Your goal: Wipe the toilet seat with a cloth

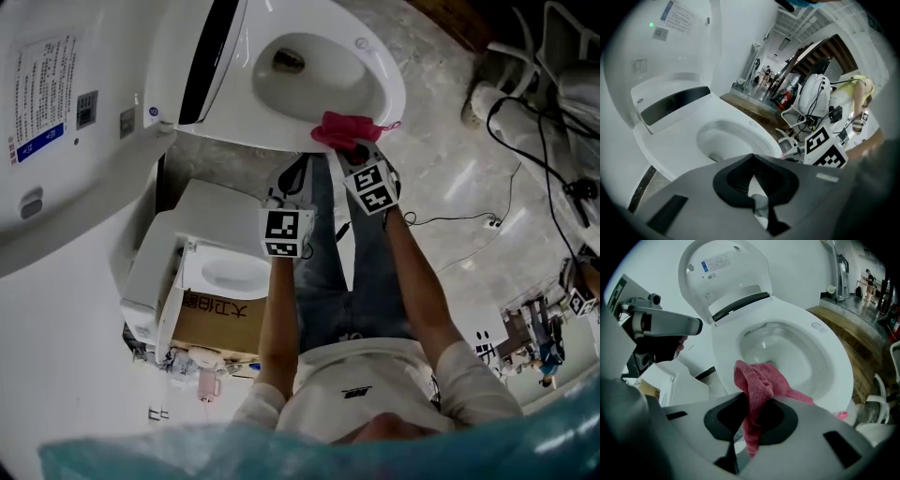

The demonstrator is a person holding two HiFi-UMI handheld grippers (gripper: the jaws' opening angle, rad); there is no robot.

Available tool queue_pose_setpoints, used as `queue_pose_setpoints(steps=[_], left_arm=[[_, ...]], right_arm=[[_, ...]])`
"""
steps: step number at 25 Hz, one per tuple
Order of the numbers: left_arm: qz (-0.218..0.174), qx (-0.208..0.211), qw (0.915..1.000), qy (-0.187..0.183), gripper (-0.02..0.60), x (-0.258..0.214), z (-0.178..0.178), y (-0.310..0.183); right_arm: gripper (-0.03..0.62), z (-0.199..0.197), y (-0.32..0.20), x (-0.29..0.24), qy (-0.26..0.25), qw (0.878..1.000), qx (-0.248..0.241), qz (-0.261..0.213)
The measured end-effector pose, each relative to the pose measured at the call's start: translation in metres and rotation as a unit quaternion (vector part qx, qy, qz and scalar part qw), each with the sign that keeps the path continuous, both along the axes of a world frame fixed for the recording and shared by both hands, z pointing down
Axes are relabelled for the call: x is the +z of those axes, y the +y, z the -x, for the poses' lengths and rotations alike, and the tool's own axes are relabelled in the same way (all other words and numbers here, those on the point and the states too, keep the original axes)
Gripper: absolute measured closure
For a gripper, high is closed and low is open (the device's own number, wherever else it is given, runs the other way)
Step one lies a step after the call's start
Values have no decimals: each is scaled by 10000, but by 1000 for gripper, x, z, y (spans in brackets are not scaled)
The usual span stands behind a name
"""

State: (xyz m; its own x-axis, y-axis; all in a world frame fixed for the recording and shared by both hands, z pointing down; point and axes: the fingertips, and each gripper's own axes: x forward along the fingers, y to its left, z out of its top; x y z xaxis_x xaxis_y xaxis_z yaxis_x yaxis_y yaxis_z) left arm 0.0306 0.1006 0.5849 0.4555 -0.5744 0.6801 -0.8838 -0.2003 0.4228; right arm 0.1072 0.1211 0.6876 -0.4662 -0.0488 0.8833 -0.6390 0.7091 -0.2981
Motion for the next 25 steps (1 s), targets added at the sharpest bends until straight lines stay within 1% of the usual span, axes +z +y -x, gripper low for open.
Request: queue_pose_setpoints(steps=[5, 14, 20, 25], left_arm=[[63, 10, 10000, 13, 572, 0, -18, -7], [112, 155, 9998, 13, 572, 1, -49, -22], [142, 279, 9995, 44, 572, 1, -70, -30], [156, 384, 9991, 63, 572, 1, -84, -36]], right_arm=[[545, -19, -2, 1, -1, 10000, -11, 95], [545, -51, -9, 3, 17, 9998, 72, 168], [545, -71, -18, 2, 53, 9994, 278, 174], [545, -90, -33, 3, 151, 9983, 547, 145]])
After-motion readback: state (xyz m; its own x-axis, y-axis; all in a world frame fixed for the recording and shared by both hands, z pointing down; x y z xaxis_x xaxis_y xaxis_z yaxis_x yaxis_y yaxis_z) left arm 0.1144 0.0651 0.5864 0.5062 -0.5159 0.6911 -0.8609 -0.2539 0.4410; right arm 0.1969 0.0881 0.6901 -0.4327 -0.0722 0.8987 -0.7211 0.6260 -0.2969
